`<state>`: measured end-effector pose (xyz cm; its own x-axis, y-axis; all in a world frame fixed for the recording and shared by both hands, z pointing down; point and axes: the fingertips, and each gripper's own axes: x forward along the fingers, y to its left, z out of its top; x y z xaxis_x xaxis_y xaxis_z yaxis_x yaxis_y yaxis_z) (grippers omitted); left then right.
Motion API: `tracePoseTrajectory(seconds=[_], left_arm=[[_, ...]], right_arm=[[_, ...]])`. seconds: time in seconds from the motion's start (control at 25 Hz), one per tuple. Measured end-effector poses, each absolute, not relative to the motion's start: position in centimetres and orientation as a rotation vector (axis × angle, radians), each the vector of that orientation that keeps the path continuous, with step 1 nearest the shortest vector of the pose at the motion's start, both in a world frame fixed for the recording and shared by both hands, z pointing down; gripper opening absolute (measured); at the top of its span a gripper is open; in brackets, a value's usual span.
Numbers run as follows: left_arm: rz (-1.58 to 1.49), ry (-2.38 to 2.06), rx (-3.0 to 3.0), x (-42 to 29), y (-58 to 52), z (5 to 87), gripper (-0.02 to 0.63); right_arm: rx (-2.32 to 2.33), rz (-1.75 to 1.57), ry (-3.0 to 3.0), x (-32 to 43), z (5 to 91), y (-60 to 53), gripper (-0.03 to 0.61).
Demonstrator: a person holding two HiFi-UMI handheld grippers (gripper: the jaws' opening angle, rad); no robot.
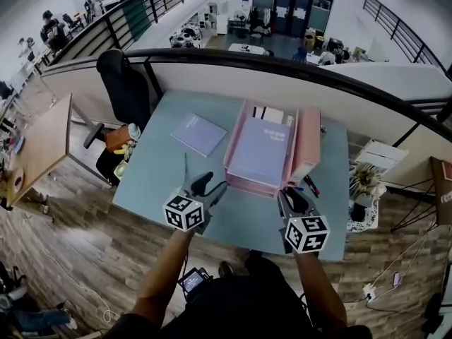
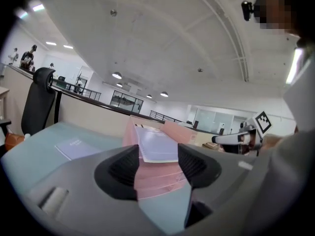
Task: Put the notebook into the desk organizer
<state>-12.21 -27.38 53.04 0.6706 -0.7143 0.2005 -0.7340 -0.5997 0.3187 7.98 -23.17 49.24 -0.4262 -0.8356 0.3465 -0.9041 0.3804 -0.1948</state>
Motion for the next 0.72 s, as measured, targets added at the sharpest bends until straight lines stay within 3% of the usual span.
tracePoseTrajectory(seconds=[0.72], left_arm=[[-0.043,-1.080,2.259,-9.9,-31.4,57.5,0.268]], right_arm=[[1.659,1.224,-2.374,8.8,57.2,-26.8,0.142]])
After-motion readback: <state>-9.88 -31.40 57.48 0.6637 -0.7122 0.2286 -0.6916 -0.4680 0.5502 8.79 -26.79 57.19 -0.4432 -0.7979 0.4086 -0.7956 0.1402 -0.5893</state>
